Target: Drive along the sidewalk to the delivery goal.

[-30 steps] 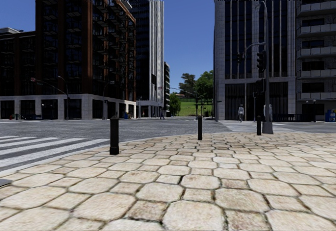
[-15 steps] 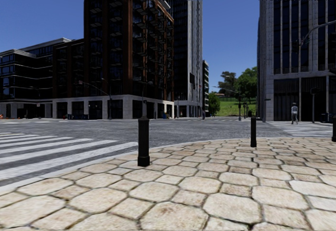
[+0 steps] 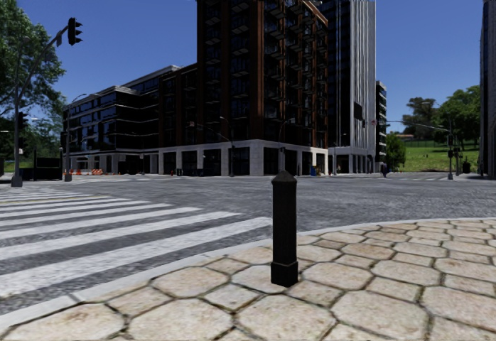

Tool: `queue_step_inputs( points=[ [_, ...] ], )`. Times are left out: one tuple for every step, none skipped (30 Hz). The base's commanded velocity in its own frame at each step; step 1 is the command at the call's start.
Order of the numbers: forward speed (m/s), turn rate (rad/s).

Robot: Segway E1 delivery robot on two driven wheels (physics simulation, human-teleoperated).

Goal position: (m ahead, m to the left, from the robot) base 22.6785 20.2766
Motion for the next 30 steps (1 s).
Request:
queue_step_inputs(
  points=[
    [2.0, 0.6],
    [2.0, 0.6],
    [2.0, 0.6],
    [2.0, 0.6],
    [2.0, 0.6],
    [2.0, 0.65],
    [2.0, 0.65],
    [2.0, 0.67],
    [2.0, 0.68],
    [2.0, 0.68],
    [2.0, 0.68],
    [2.0, 0.68],
    [2.0, 0.68],
    [2.0, 0.68],
    [2.0, 0.68],
    [2.0, 0.68],
    [2.0, 0.68],
    [2.0, 0.68],
    [2.0, 0.68],
    [2.0, 0.68],
    [2.0, 0.68],
    [2.0, 0.68],
    [2.0, 0.68],
    [2.0, 0.68],
    [2.0, 0.68],
    [2.0, 0.68],
    [2.0, 0.68],
    [2.0, 0.68],
    [2.0, 0.67],
    [2.0, 0.67]
  ],
)
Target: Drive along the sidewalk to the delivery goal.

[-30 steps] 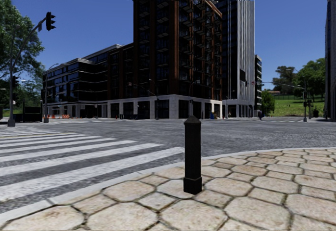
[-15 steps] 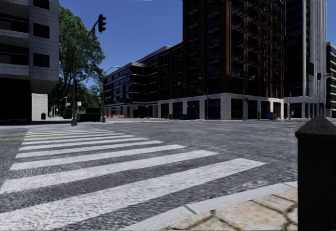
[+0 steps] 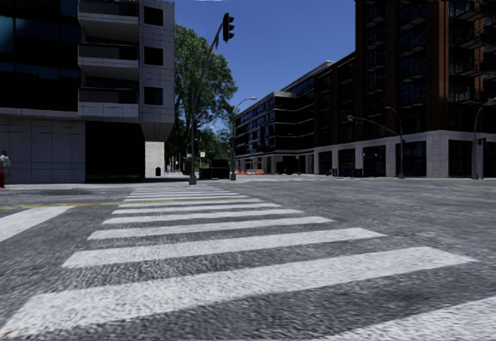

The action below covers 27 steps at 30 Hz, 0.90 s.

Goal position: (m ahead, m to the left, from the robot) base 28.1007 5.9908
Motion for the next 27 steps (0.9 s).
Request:
queue_step_inputs(
  points=[
    [2.0, 0.64],
    [1.92, 0.58],
    [1.82, 0.54],
    [1.69, 0.5],
    [1.69, 0.5],
    [1.62, 0.43],
    [1.58, 0.41],
    [1.57, 0.33],
    [1.57, 0.33],
    [1.55, 0.0],
    [1.54, 0.0],
    [1.53, 0.0],
    [1.51, 0.0],
    [1.51, 0.0],
    [1.49, 0.0],
    [1.43, 0.0],
    [1.39, 0.0],
    [1.37, 0.0],
    [1.37, 0.0],
    [1.36, 0.0],
    [1.35, 0.07],
    [1.35, 0.15],
    [1.35, 0.15],
    [1.35, 0.23],
    [1.35, 0.27],
    [1.35, 0.28],
    [1.35, 0.28]
  ],
)
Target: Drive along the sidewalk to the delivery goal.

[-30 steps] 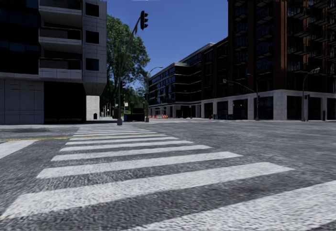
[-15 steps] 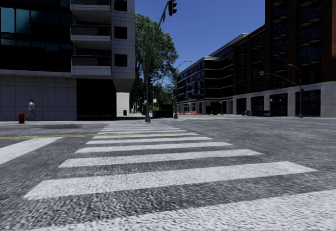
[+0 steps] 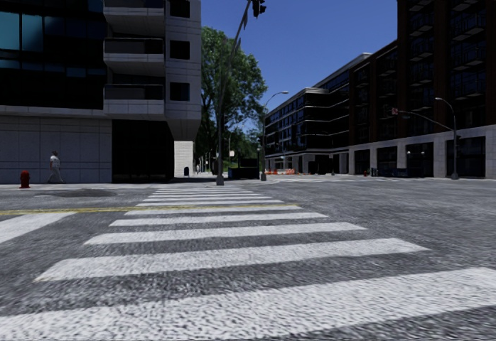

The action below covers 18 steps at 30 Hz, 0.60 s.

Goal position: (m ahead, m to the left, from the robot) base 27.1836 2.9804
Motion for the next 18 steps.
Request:
queue_step_inputs(
  points=[
    [1.35, 0.28],
    [1.35, 0.28],
    [1.35, 0.28],
    [1.35, 0.28],
    [1.35, 0.28],
    [1.35, 0.28],
    [1.35, 0.28],
    [1.35, 0.34],
    [1.35, 0.37],
    [2.0, 0.37],
    [2.0, 0.37],
    [2.0, 0.37],
    [2.0, 0.38],
    [2.0, 0.38],
    [2.0, 0.38],
    [2.0, 0.38],
    [2.0, 0.38],
    [2.0, 0.38]
  ],
)
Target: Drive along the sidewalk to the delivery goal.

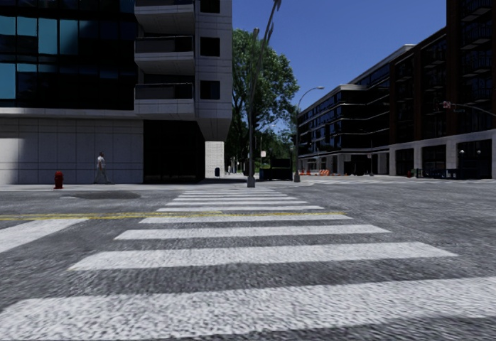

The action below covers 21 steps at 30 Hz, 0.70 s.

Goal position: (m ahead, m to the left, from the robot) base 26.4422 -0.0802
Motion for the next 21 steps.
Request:
queue_step_inputs(
  points=[
    [2.0, 0.38],
    [2.0, 0.38],
    [2.0, 0.38],
    [2.0, 0.38],
    [2.0, 0.38],
    [2.0, 0.38],
    [2.0, 0.38],
    [2.0, 0.37],
    [2.0, 0.36],
    [2.0, 0.34],
    [2.0, 0.0],
    [2.0, 0.0],
    [2.0, 0.0],
    [2.0, 0.0],
    [2.0, 0.0],
    [2.0, 0.0],
    [2.0, 0.0],
    [2.0, 0.0],
    [2.0, 0.0],
    [2.0, 0.0],
    [2.0, 0.0]
  ],
)
